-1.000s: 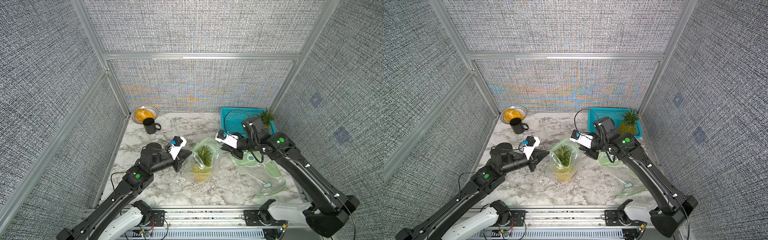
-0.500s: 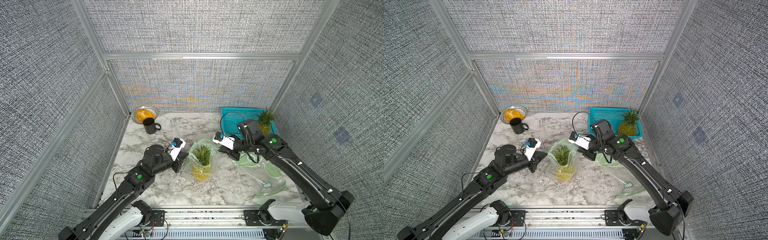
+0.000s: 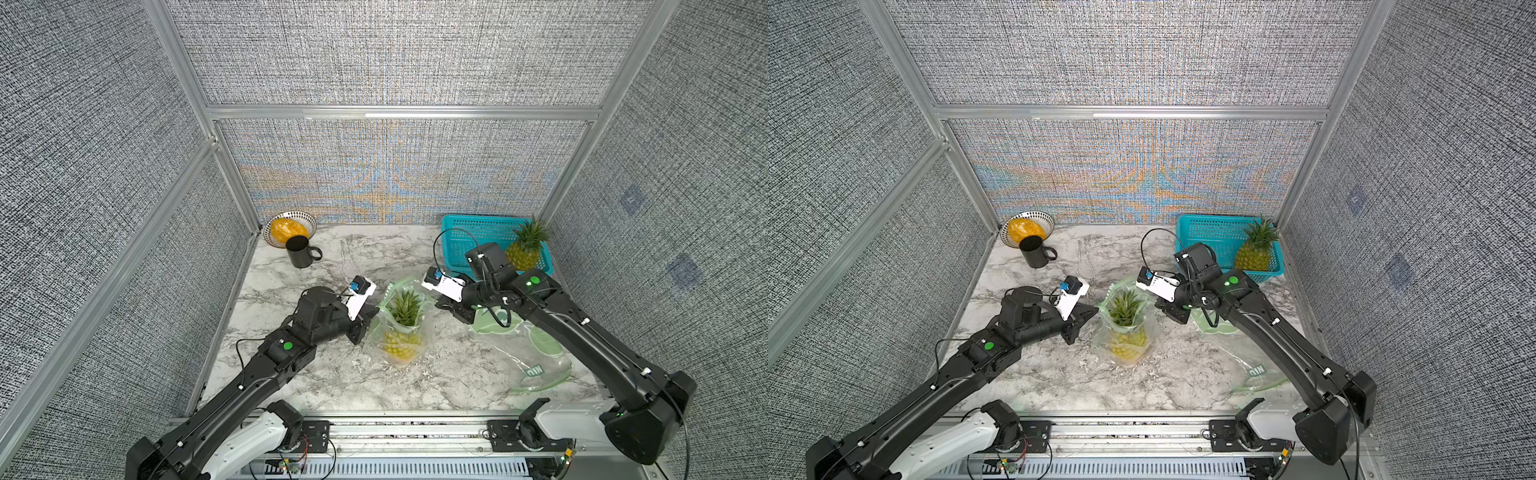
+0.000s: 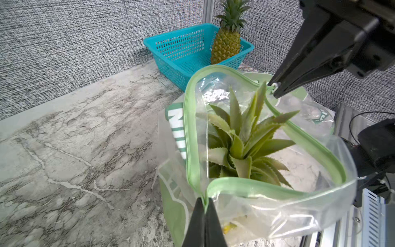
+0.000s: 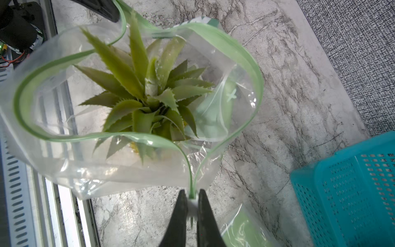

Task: Open the zip-top bag and take out the pineapple
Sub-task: Pick up the pineapple from the zipper food storage bag.

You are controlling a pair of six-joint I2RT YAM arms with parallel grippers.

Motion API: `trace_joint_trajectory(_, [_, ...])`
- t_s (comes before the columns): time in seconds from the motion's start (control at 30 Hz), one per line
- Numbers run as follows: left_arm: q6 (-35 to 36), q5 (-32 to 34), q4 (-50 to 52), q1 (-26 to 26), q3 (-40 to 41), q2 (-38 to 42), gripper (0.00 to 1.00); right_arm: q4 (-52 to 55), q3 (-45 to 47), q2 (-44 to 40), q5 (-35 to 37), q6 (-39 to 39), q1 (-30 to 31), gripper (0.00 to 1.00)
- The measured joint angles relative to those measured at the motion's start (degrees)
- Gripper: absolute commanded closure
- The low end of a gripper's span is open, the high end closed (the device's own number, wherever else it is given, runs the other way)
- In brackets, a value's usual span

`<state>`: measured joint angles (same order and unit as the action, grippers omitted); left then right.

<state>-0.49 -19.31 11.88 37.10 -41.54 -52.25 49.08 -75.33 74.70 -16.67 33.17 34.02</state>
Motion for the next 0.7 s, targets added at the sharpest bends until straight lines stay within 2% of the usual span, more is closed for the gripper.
trace_joint_trajectory(0.1, [0.72, -2.36, 0.0, 0.0, -0.02, -1.03, 1.0, 0.42, -0.28, -0.74, 0.15, 0.0, 0.02, 0.88])
trace_joint_trajectory(0.2, [1.6, -3.78, 0.11, 0.0, -0.26, -1.66, 1.0, 0.2, -1.57, -2.38, 0.24, -0.26, 0.02, 0.61])
trace_joint_trajectory(0.3, [1.99, -4.55, 0.31, 0.0, -0.57, -1.79, 1.0, -1.14, -2.19, -5.11, 0.68, -0.28, 0.02, 0.5])
trace_joint_trajectory(0.5, [2.27, -4.7, 0.7, 0.0, -0.94, -1.84, 1.0, -4.76, -3.56, -8.31, 0.55, -1.55, 0.02, 0.45])
trace_joint_trajectory(0.7, [2.45, -4.7, 0.96, 0.0, -1.07, -1.62, 1.0, -8.39, -5.81, -5.81, -3.67, -3.02, 2.62, 0.45])
